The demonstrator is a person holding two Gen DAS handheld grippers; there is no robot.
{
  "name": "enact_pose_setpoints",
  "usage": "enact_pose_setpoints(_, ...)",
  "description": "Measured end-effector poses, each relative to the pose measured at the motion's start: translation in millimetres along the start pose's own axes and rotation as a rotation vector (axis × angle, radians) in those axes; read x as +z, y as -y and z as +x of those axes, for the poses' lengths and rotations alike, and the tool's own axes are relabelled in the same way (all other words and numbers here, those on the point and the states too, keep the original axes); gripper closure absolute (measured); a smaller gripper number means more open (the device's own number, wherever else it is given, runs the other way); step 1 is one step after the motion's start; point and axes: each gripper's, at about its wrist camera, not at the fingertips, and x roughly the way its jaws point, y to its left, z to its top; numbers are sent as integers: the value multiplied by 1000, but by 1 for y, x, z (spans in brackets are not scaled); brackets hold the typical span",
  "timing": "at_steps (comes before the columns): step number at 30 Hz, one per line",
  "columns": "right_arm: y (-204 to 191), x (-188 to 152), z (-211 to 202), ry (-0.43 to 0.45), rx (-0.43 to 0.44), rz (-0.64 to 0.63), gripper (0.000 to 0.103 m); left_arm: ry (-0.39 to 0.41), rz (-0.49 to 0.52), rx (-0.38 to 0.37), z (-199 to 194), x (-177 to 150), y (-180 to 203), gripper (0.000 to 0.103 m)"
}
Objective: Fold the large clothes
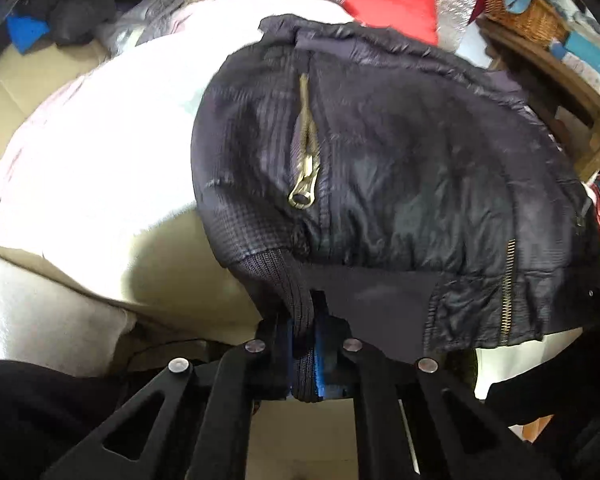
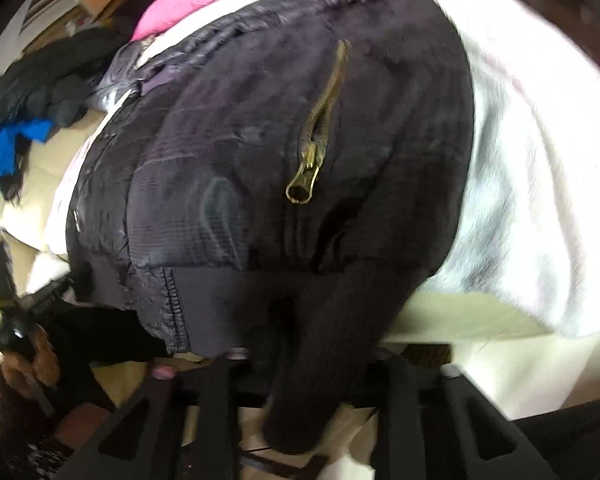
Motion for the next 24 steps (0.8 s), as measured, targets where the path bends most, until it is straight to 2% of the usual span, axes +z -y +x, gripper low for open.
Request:
enact_pose_setpoints(5,-8,6,-41,104,83,-19,86,91,102,-5,-44,9,10,95)
enact_pose_setpoints(8,-12,11,-58,151,146,-32,86,134,98,-26,-63,15,11,95)
enact_pose_setpoints(11,1,11,-50,104,169,5,82,106,72,-37,-50,21,7,95)
enact_pose_setpoints(14,19,13,-9,-7,178,132,79,-7,72,3,-11,17,5,92)
enact_pose_setpoints(15,25,13,-1,-27,174,168,76,-57,57,15,5,15,2,85)
enact_pose_setpoints(16,32,13,8,-54,164,206,67,-102,35,19,18,13,-1,82)
enact_pose_setpoints(17,37,13,16,-83,160,236,48,-128,14,23,28,13,-4,76)
enact_pose_setpoints(18,42,12,23,-101,173,268,41,-145,-5,17,36,13,-6,67)
enact_pose_setpoints(19,43,13,25,-97,199,286,34,-159,-25,-6,42,15,-8,65)
enact_pose_setpoints(21,41,16,27,-90,198,278,35,-157,-48,-17,45,17,-9,65)
enact_pose_setpoints(22,39,16,26,-87,187,259,44,-152,-49,-24,45,18,-9,67)
enact_pose_setpoints(23,35,15,25,-77,160,234,76,-136,-49,-28,42,18,-12,84)
enact_pose_setpoints(24,30,15,22,-66,125,191,83,-124,-48,-32,38,18,-13,95)
